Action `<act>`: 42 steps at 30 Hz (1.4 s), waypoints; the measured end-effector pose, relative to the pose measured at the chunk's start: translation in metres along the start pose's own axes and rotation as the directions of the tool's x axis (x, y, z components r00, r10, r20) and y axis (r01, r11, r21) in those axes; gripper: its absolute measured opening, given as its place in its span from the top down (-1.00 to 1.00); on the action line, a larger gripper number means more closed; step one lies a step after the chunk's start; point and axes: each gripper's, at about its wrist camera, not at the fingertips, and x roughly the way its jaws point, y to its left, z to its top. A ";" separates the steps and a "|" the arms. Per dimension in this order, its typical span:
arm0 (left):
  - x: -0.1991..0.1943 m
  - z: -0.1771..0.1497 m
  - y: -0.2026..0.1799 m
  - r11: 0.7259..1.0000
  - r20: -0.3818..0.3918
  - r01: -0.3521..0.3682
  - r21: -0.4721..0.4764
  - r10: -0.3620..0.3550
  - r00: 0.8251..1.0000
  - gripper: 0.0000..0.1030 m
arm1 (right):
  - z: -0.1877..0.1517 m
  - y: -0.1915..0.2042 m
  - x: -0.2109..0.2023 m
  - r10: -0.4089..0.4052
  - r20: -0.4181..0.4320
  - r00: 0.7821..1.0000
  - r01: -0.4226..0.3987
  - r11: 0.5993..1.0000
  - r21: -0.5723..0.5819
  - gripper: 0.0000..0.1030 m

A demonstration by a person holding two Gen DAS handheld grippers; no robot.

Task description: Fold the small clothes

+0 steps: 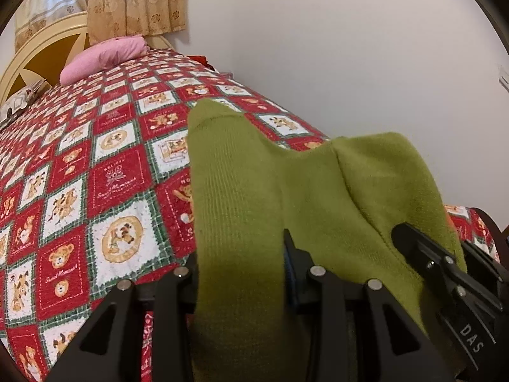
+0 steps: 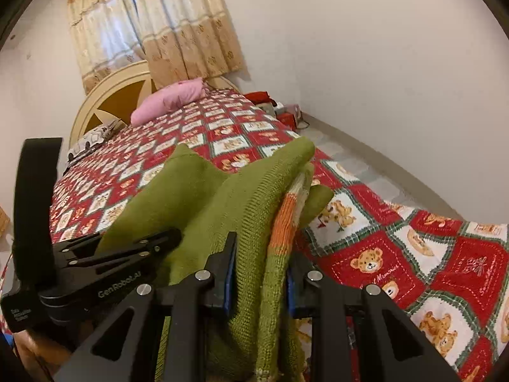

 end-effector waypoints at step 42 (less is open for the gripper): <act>-0.069 -0.069 0.029 0.965 -0.065 0.206 -0.160 -0.219 0.974 0.56 | -0.069 -0.014 -0.054 0.180 -0.204 0.962 -0.127 0.960 0.249 0.61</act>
